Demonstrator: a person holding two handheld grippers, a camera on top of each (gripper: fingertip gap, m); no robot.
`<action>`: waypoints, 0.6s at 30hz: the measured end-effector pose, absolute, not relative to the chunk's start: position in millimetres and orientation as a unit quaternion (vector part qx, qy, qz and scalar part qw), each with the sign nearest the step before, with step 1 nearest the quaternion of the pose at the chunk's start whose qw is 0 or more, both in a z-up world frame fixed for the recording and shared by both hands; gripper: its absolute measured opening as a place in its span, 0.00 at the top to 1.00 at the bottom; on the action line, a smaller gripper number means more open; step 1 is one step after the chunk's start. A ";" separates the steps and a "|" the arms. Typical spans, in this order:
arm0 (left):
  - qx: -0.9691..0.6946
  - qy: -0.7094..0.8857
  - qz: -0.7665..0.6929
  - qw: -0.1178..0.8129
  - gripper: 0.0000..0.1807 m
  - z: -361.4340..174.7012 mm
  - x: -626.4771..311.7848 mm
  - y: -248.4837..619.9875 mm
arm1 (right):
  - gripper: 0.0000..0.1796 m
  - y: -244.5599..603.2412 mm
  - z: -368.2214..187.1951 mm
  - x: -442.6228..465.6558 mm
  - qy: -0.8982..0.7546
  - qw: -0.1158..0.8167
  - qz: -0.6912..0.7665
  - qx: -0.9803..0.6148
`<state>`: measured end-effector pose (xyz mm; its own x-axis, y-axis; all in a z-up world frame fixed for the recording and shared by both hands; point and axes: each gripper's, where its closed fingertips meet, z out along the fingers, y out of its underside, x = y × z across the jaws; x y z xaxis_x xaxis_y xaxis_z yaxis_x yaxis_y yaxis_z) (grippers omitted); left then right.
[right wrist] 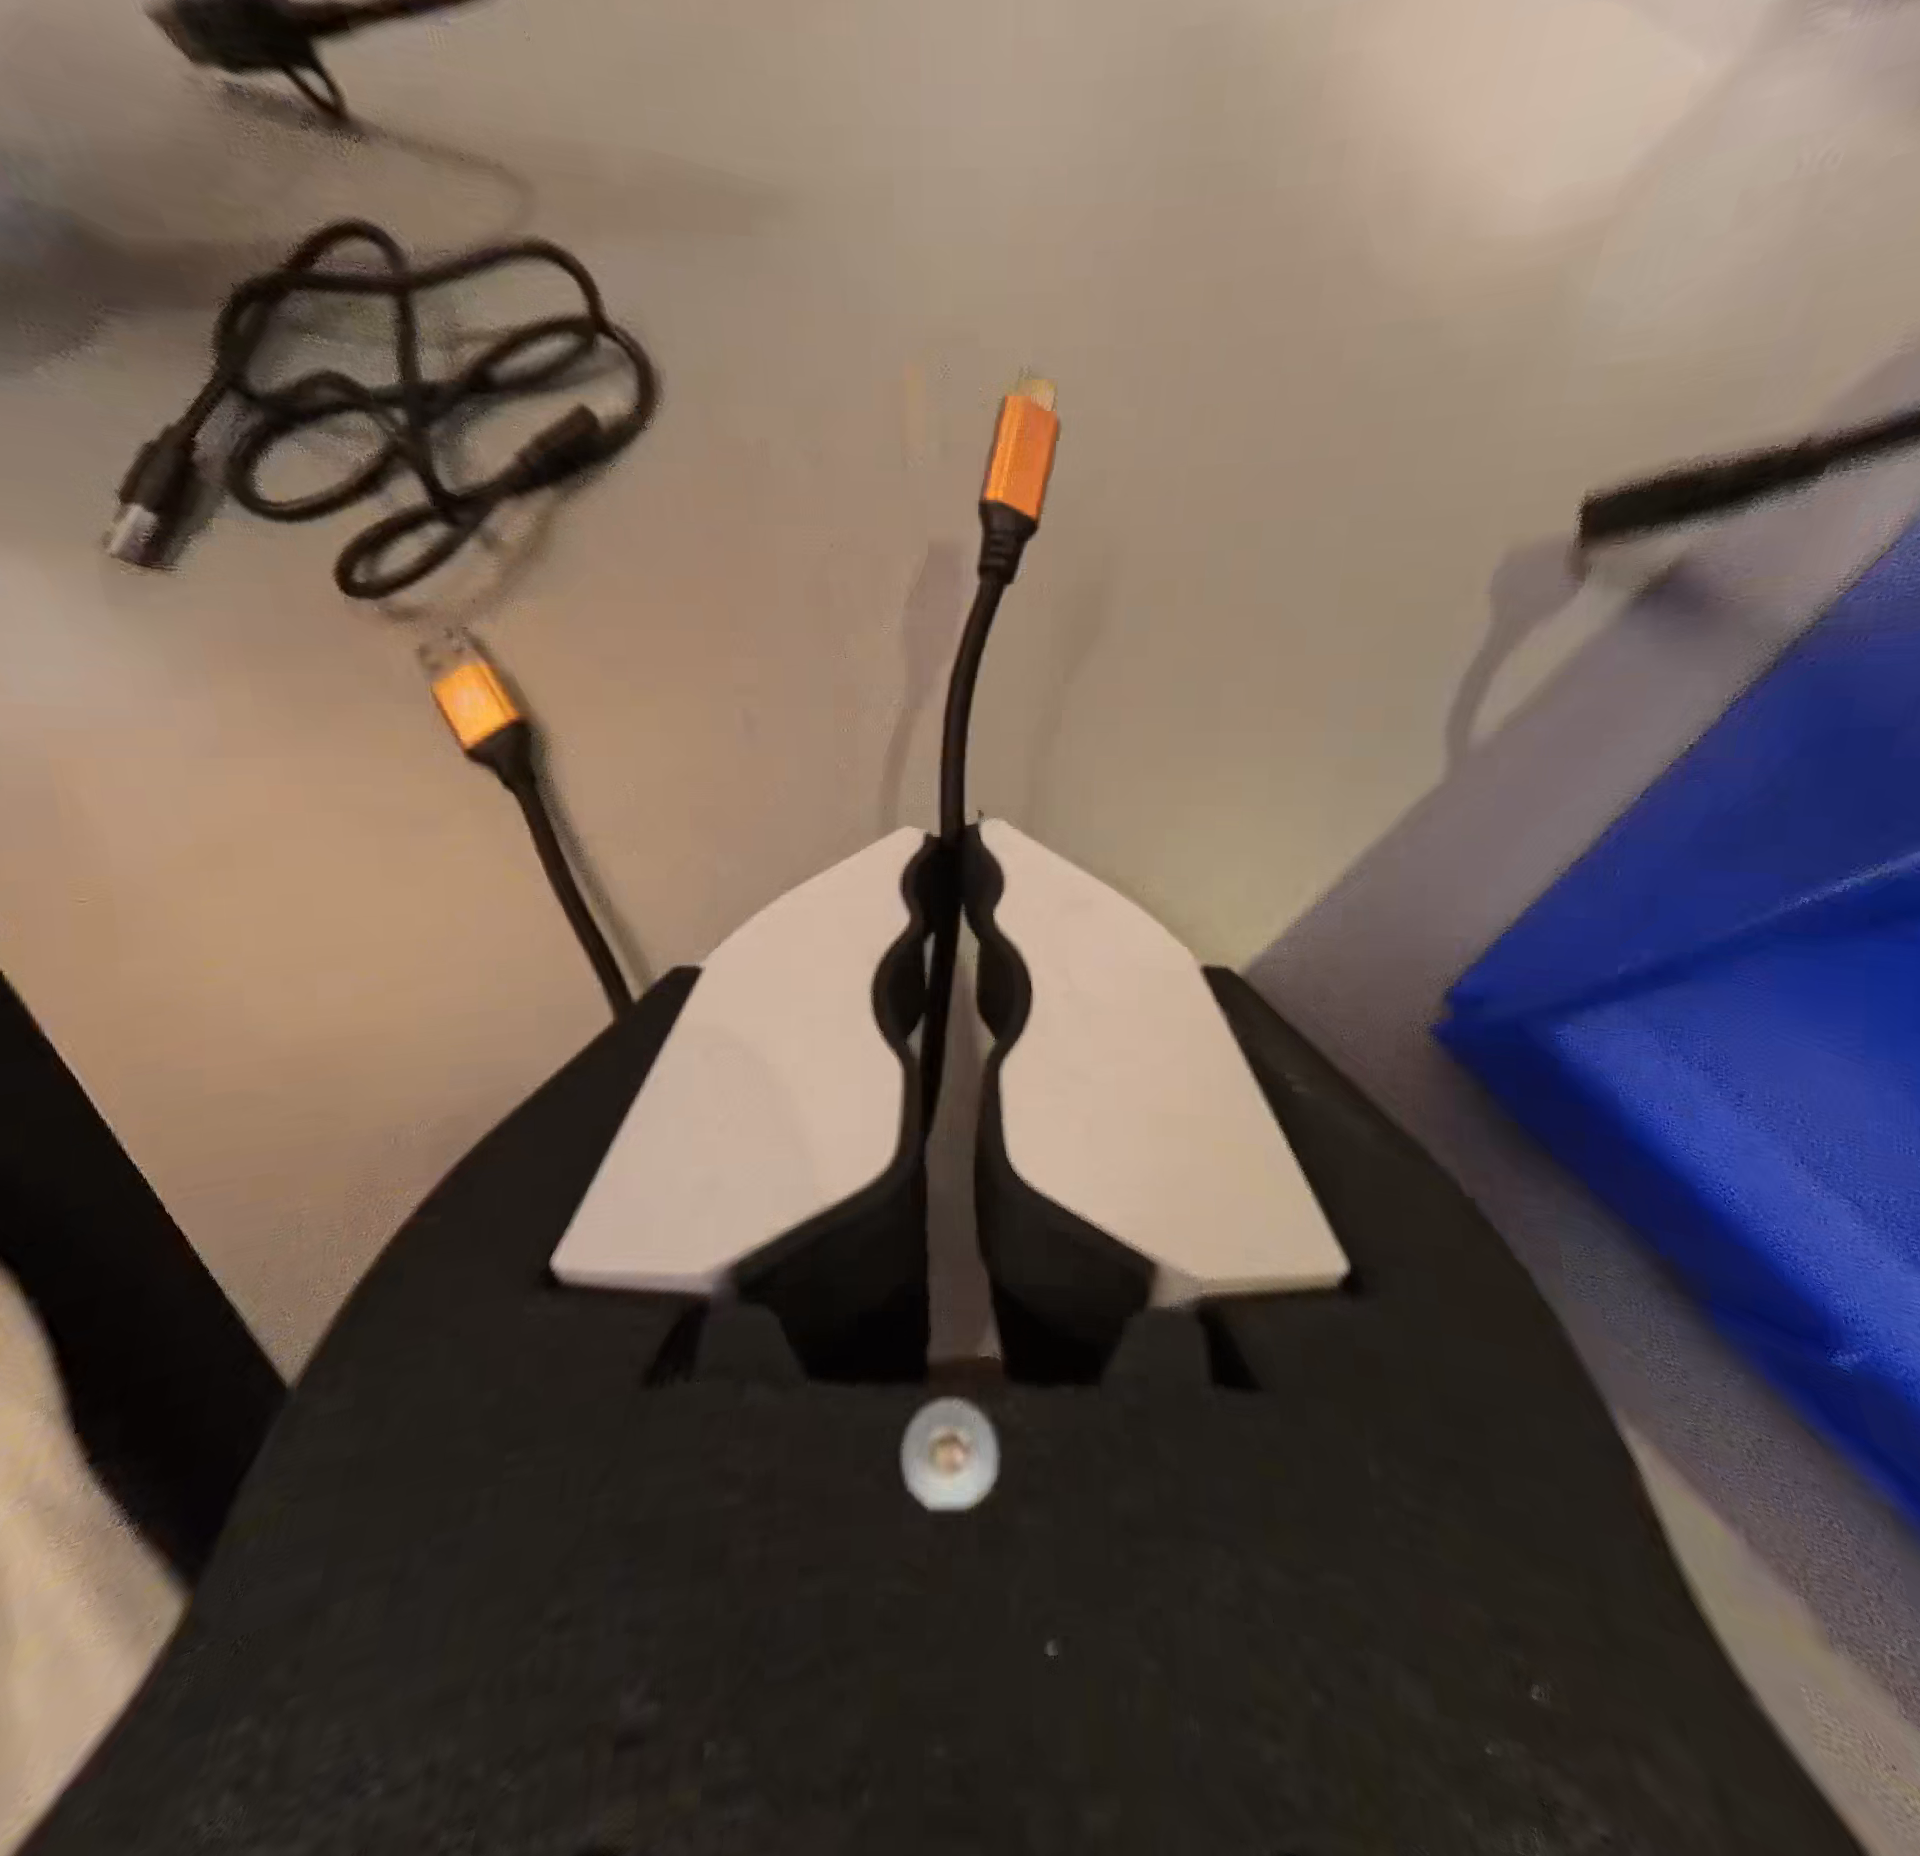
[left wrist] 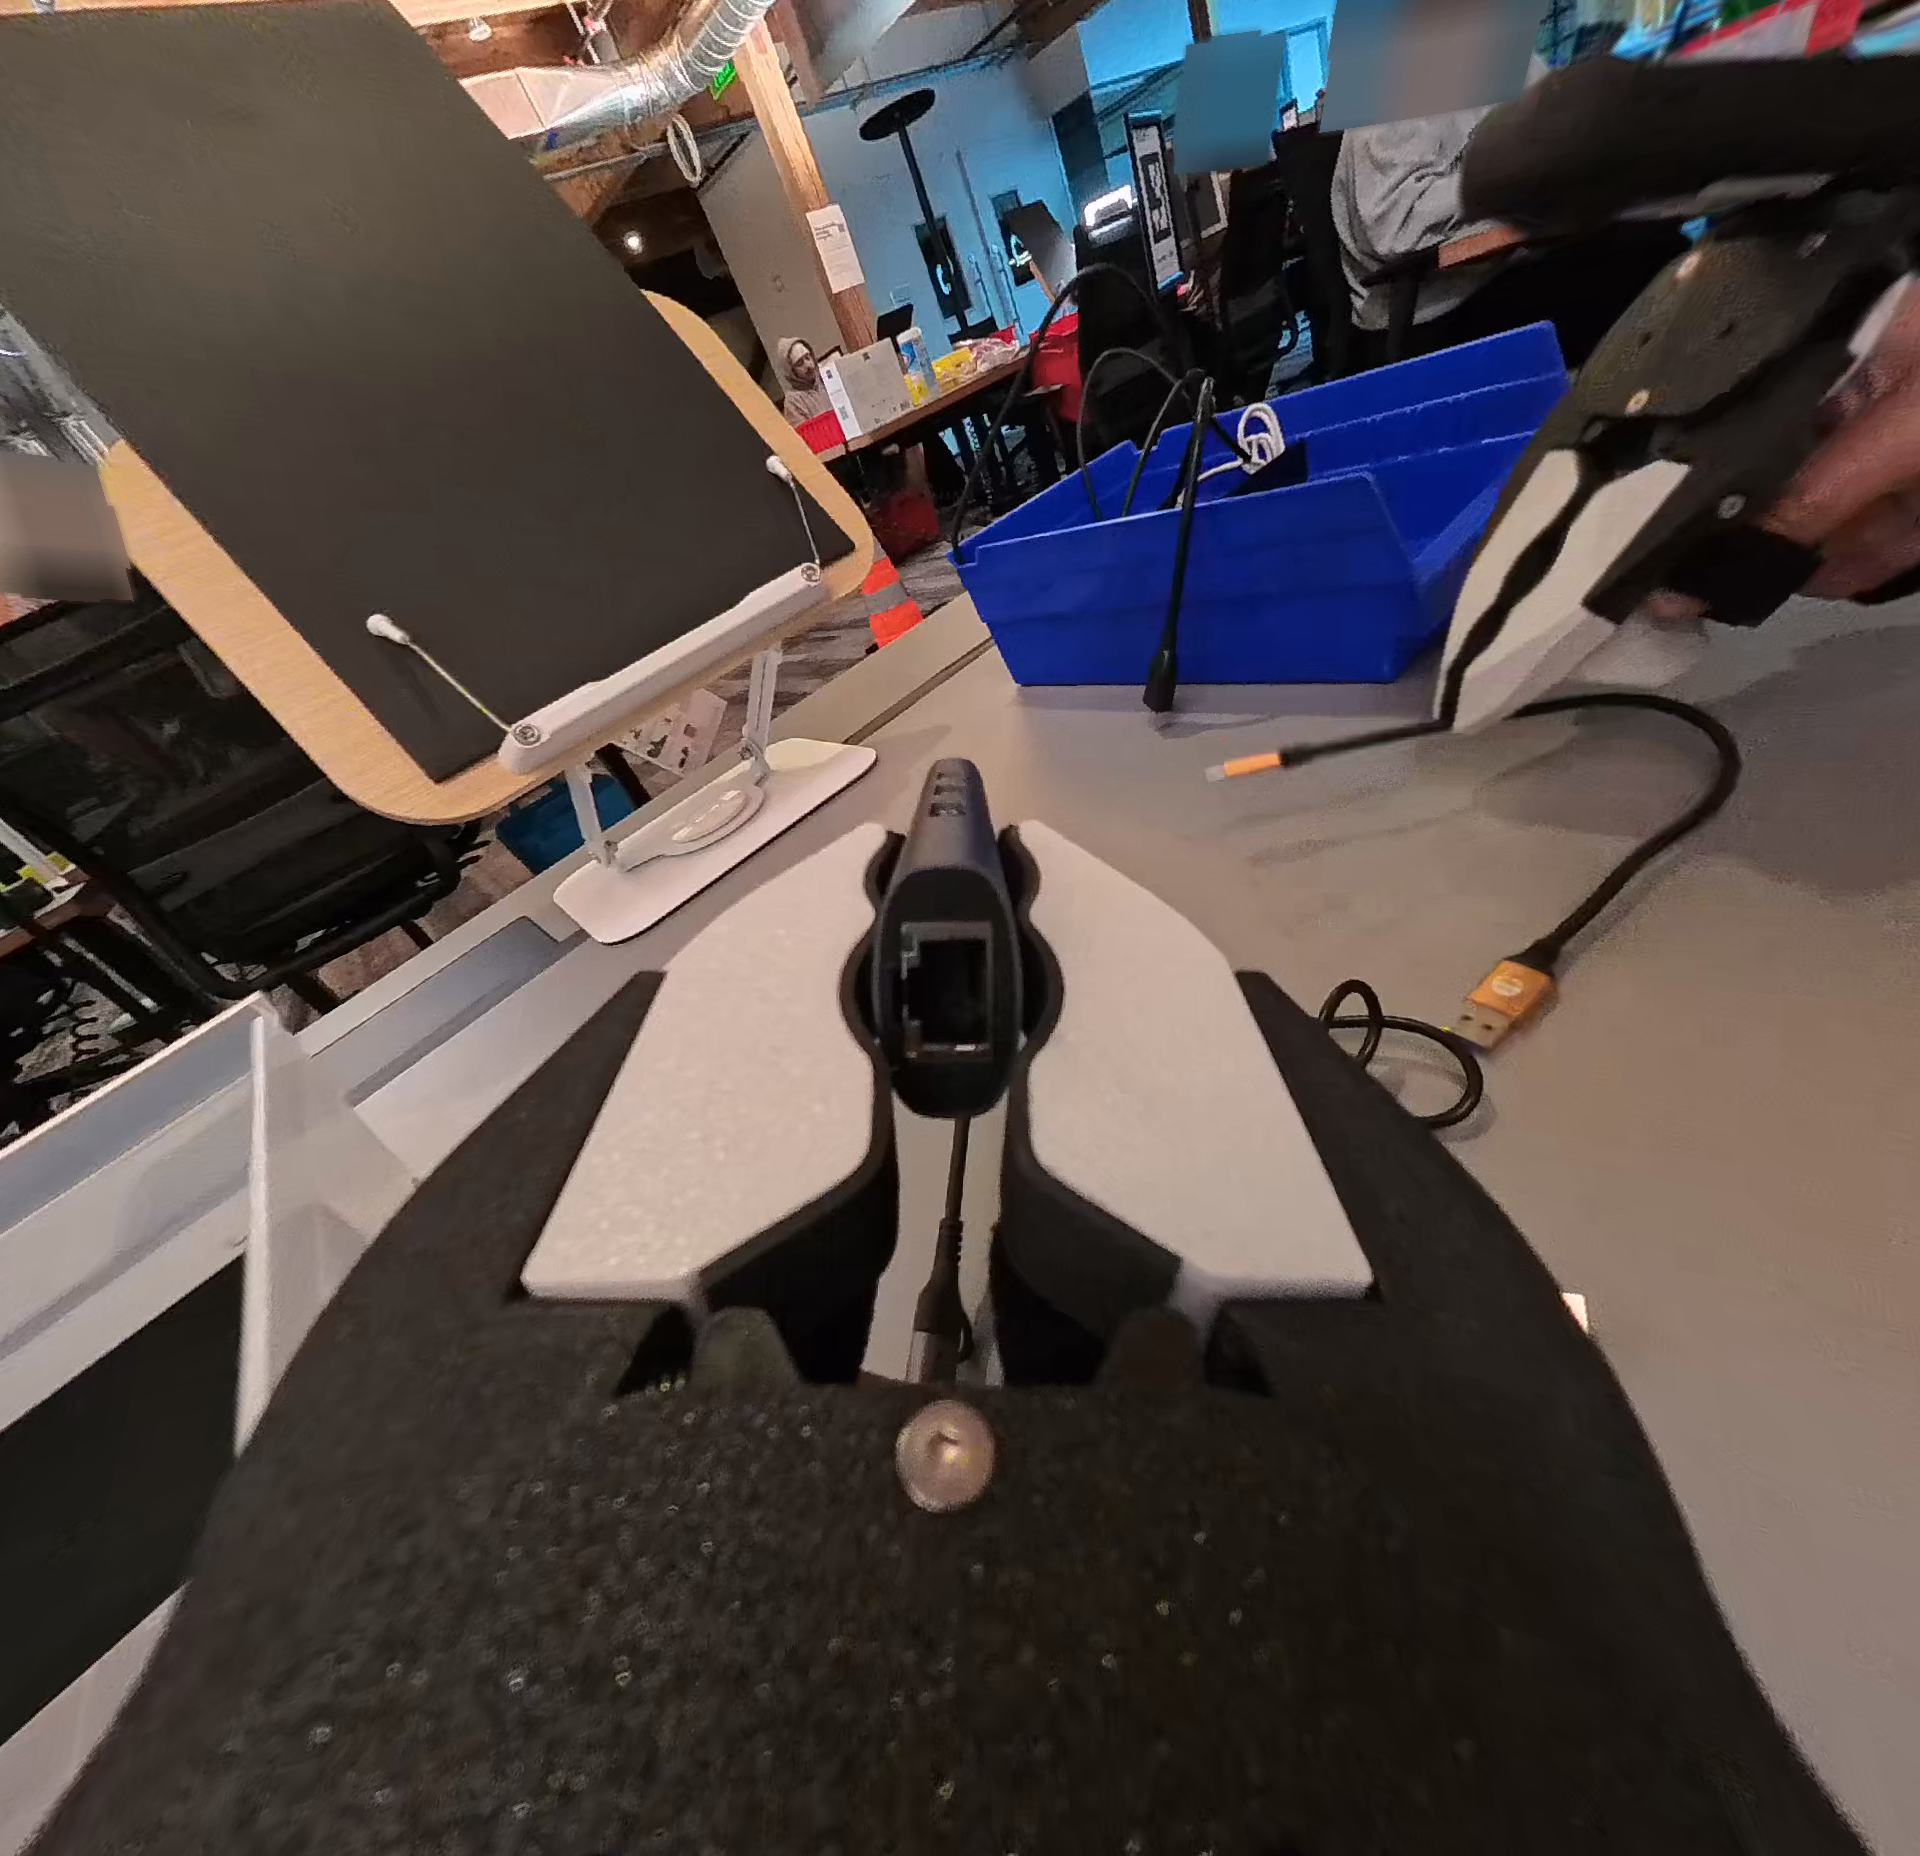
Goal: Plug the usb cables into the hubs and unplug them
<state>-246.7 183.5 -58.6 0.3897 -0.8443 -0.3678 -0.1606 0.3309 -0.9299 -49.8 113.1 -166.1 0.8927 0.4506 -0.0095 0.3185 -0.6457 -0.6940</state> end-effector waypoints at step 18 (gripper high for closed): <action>-0.482 0.507 -0.251 0.669 0.91 -56.2 -244.7 176.0 | 0.85 97.5 -181.5 -146.7 -0.379 0.352 0.181 -0.836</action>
